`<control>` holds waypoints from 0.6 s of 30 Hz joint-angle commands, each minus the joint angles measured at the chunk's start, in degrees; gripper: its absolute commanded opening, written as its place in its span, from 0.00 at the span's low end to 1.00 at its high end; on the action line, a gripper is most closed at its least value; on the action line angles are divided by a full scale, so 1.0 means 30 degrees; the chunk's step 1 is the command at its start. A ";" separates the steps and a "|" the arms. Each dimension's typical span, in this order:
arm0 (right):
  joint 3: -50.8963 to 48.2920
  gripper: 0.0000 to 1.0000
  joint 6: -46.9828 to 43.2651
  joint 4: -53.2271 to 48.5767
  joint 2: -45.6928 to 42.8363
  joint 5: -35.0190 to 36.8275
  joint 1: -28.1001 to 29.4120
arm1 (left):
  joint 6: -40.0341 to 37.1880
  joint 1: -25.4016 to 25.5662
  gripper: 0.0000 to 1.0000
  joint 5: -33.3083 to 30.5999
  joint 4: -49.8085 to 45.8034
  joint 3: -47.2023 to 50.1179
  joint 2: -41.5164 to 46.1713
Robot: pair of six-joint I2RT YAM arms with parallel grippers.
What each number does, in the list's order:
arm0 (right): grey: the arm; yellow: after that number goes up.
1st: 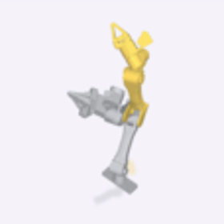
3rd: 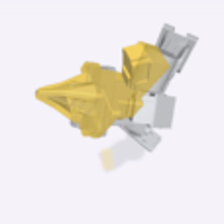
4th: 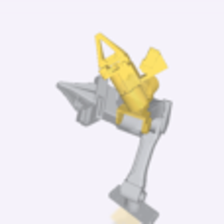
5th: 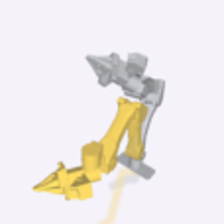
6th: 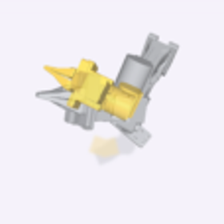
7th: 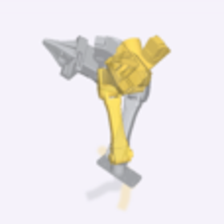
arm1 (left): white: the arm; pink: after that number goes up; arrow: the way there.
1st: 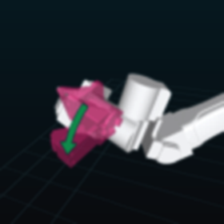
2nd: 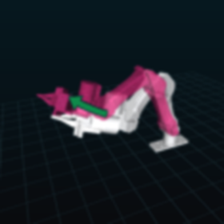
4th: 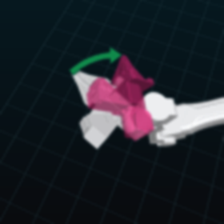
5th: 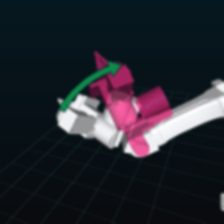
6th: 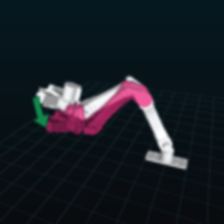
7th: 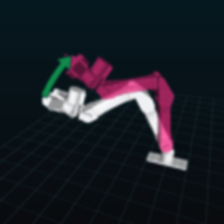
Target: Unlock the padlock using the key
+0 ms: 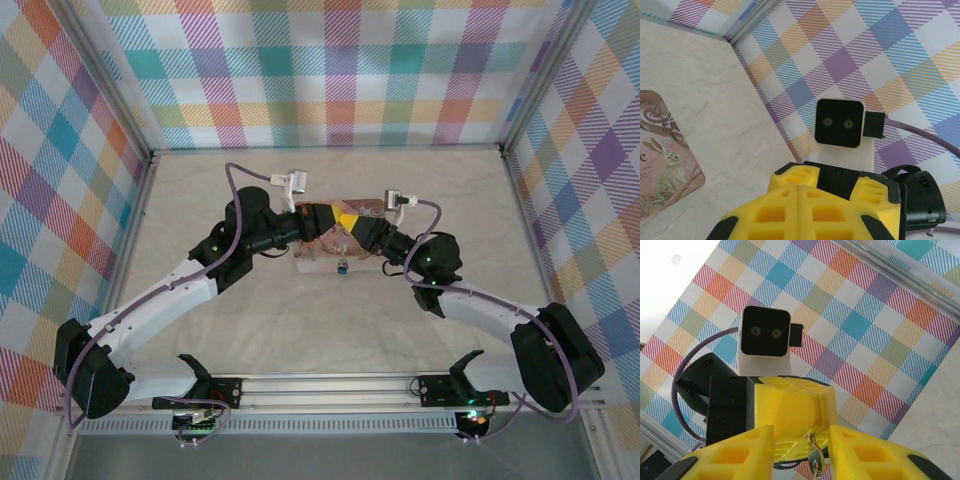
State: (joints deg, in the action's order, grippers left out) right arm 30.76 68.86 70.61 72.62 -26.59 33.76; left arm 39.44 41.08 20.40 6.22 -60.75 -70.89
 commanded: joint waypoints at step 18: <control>-0.0135 0.19 -0.0097 -0.0107 0.0037 -0.0040 0.0232 | 0.0032 0.0250 0.00 -0.0710 0.0992 0.0369 0.0917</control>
State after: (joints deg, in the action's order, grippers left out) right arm 30.72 69.01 68.79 72.62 -26.46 34.11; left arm 39.44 41.12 18.74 6.42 -60.12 -69.60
